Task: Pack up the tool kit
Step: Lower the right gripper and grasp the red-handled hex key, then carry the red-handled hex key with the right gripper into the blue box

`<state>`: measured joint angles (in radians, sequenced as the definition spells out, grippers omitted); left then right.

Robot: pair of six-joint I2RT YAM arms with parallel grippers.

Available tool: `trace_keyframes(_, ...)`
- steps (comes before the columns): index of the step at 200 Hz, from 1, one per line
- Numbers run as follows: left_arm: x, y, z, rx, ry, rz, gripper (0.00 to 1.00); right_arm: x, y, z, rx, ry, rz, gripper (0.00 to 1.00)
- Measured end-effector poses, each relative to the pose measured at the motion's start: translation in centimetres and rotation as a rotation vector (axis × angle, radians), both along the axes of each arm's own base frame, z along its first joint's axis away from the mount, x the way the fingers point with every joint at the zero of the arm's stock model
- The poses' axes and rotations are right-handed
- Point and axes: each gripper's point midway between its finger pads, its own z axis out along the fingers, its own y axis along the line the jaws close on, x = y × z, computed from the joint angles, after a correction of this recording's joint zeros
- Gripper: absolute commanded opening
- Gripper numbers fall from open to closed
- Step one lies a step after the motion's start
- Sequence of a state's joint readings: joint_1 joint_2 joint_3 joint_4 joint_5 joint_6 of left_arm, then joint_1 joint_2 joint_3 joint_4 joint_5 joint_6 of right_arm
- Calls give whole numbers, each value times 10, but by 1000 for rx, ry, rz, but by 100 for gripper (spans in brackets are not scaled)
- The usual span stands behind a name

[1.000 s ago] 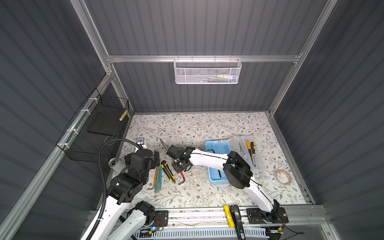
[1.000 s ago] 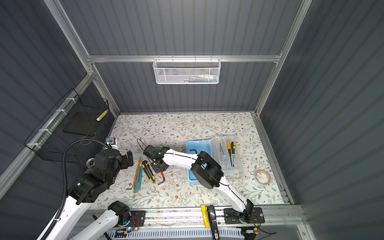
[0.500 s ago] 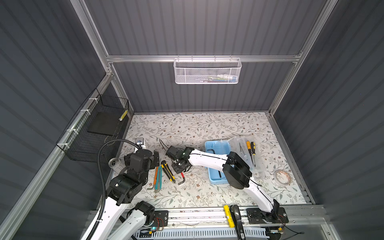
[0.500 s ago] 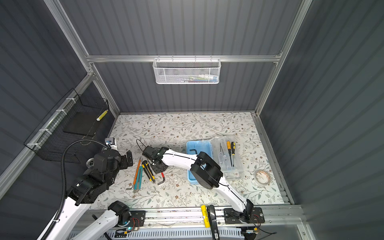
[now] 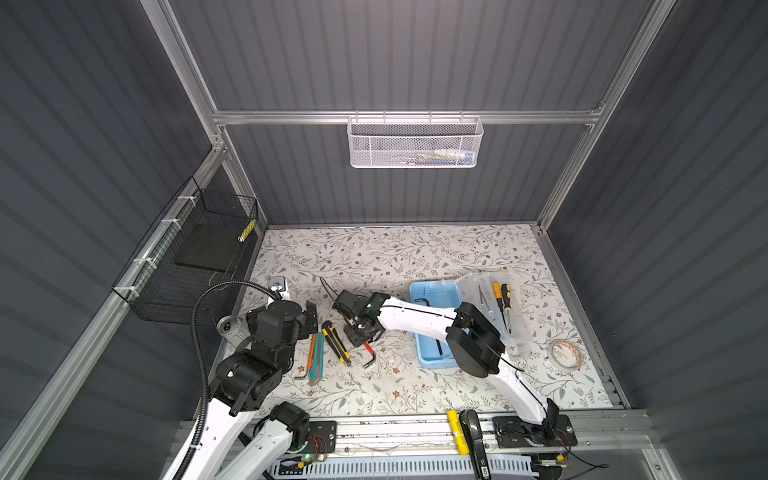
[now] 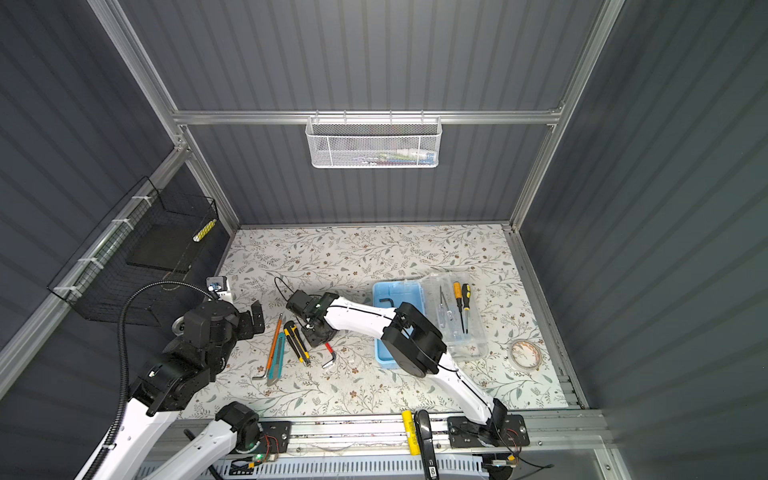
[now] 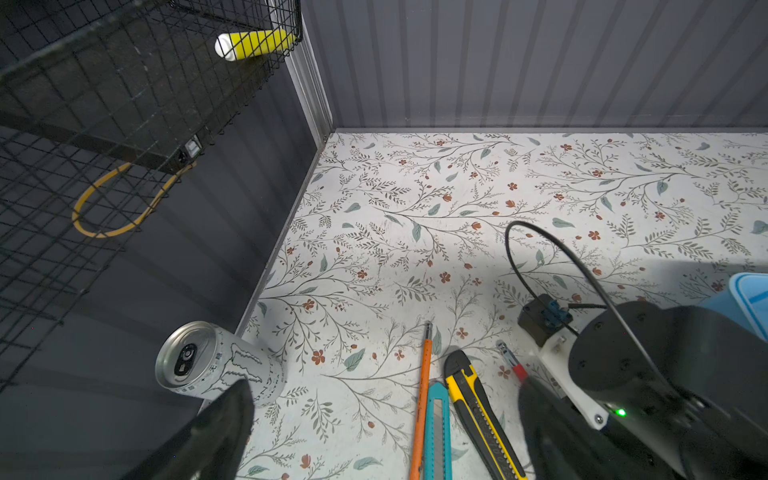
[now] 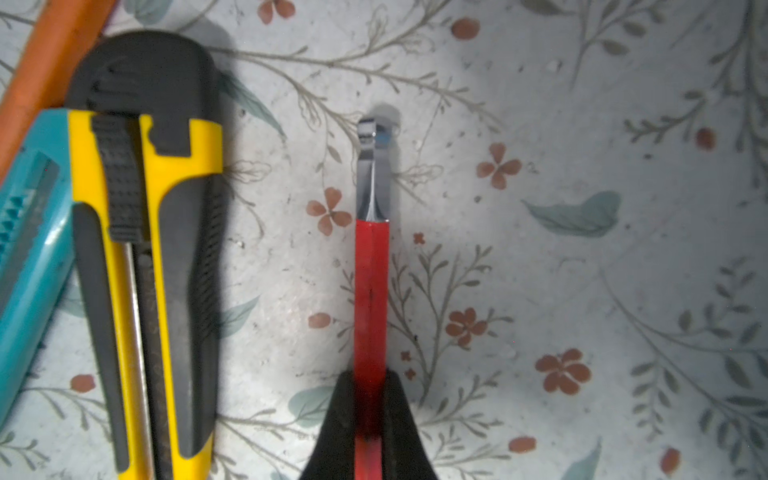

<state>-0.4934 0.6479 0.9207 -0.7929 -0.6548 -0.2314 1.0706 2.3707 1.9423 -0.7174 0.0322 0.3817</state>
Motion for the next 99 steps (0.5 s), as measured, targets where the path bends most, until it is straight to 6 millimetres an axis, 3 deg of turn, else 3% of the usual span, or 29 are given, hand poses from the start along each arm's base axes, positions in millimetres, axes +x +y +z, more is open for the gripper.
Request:
trace_keyframes(55,0,0,0,0,0,-1,99,-4,-35,5,-17,77,-29,0)
trace_keyframes(99,0,-1,0,-1,1,-3,99,0,-56,35,19,79,-60,0)
